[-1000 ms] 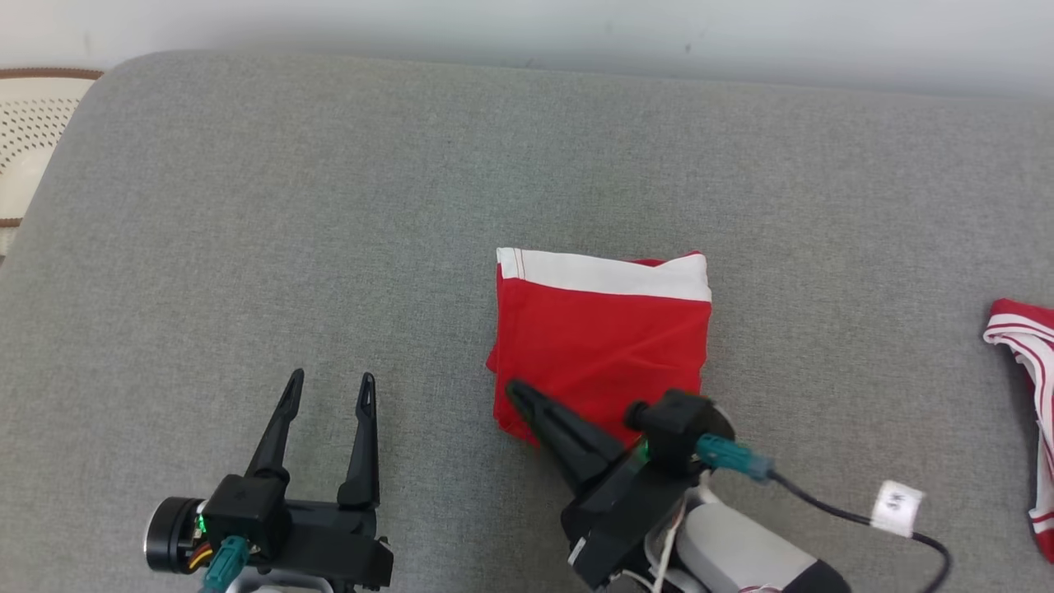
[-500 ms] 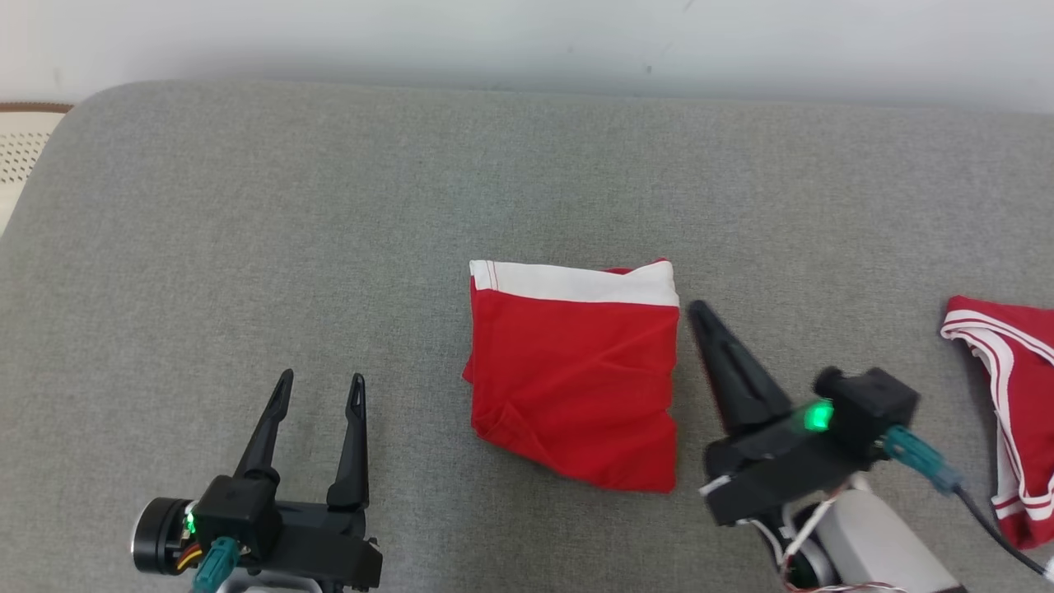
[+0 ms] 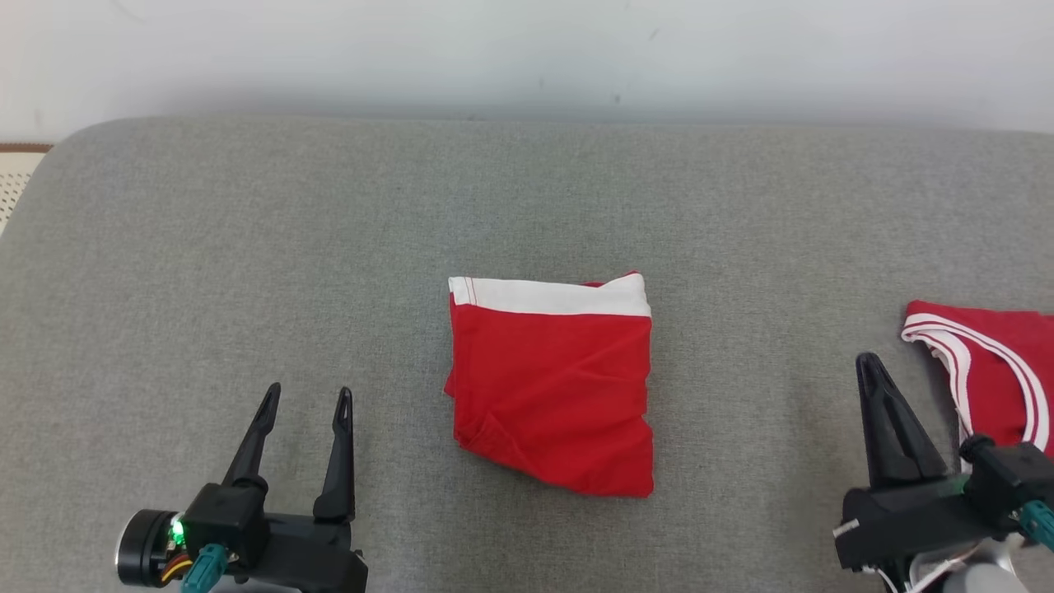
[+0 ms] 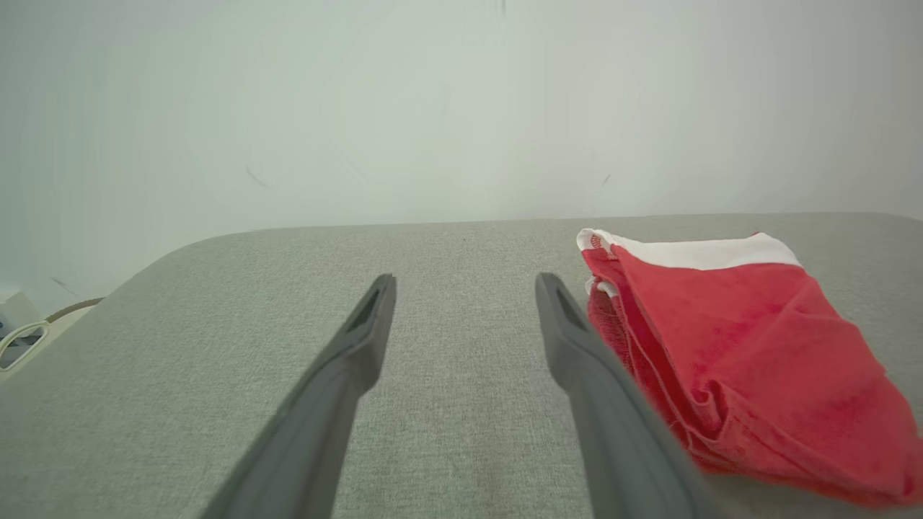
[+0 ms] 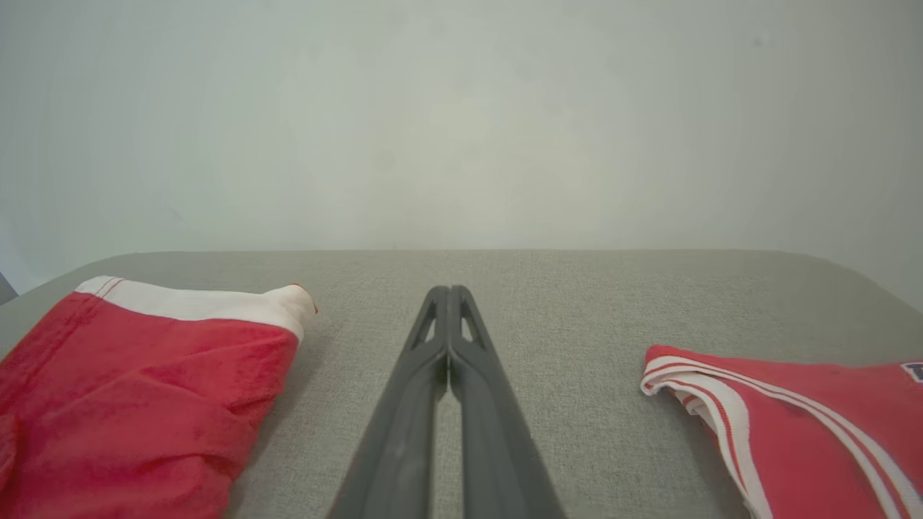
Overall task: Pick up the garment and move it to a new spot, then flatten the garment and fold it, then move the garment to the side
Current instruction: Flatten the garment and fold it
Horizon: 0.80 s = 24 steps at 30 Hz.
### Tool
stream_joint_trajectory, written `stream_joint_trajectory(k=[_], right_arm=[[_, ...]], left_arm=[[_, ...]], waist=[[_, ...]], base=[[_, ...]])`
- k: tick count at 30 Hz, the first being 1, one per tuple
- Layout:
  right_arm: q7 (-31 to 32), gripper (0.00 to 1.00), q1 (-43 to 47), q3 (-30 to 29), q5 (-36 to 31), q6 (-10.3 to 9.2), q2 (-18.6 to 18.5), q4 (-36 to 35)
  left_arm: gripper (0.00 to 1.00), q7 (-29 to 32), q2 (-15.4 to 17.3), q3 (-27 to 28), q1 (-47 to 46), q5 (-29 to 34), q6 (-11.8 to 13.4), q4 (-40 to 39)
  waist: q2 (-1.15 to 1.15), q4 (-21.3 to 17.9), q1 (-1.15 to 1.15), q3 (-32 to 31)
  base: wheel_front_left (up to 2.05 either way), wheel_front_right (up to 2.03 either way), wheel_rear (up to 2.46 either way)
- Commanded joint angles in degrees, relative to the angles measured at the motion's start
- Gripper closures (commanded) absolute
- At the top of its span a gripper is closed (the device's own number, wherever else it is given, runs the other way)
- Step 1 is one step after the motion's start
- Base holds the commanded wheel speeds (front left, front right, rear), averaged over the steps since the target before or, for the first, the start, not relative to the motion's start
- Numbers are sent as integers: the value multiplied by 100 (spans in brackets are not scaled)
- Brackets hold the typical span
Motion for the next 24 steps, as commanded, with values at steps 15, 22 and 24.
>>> stream_joint_trajectory(k=[15, 22, 24], right_arm=[[450, 0, 717, -398, -321, -5, 108, -690], [543, 0, 824, -481, -368, -5, 169, -835], [554, 0, 824, -485, -371, -5, 184, -863]], left_arm=[[0, 77, 134, -18, 152, -72, 68, -98], [0, 108, 169, -34, 173, -82, 91, -140], [0, 114, 170, -45, 164, -87, 99, -149]], waist=[[0, -158, 1, -181], [0, -182, 1, -200], [0, -174, 1, -195]], base=[[0, 0, 0], [0, 0, 0], [0, 0, 0]])
